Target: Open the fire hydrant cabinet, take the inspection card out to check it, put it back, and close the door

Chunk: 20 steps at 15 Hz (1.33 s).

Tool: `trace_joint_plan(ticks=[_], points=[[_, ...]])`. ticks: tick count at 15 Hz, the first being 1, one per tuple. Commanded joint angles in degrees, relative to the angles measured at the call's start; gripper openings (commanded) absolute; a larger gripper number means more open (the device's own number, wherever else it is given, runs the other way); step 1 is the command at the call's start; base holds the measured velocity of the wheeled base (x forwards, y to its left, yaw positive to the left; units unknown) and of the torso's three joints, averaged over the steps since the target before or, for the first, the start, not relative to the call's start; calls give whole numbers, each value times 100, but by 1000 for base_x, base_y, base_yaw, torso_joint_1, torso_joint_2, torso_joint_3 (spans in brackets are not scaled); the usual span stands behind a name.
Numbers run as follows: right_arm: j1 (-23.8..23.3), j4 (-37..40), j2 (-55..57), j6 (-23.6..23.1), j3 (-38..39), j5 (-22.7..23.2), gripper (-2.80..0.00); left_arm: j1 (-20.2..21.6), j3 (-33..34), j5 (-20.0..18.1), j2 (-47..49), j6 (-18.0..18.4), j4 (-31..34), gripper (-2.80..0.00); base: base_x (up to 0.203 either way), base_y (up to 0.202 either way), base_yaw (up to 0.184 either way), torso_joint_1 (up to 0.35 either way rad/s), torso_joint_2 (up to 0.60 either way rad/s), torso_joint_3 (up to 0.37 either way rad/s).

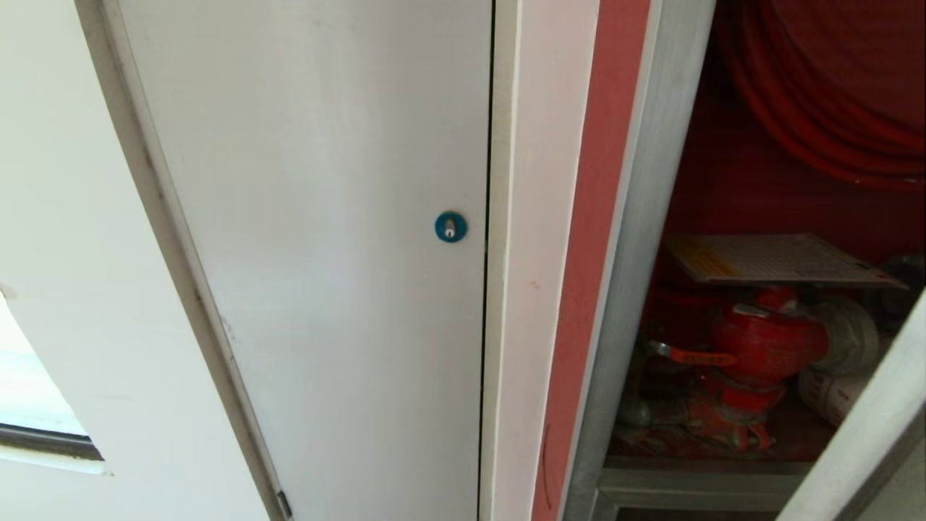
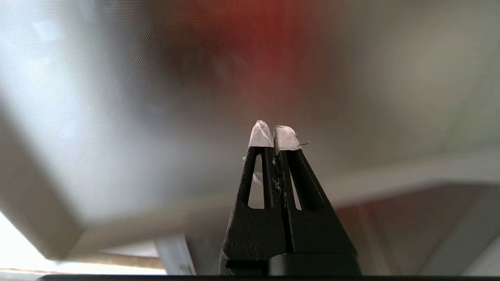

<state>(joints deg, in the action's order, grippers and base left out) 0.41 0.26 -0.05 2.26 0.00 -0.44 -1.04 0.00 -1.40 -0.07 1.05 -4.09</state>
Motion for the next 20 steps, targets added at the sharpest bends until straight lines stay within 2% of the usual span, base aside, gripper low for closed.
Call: trace_joint_plan(ticks=[1,3,20], points=[[2,0,-4,2,0,0,-280,6,158,0,7,1,-5,-280,187,0,-2,2,6,10],[2,0,-4,2,0,0,-280,-2,158,0,7,1,-5,-280,102,0,-1,17,6,-3],[2,0,-4,2,0,0,-280,-2,158,0,-1,1,-5,-280,0,0,0,0,0,0]])
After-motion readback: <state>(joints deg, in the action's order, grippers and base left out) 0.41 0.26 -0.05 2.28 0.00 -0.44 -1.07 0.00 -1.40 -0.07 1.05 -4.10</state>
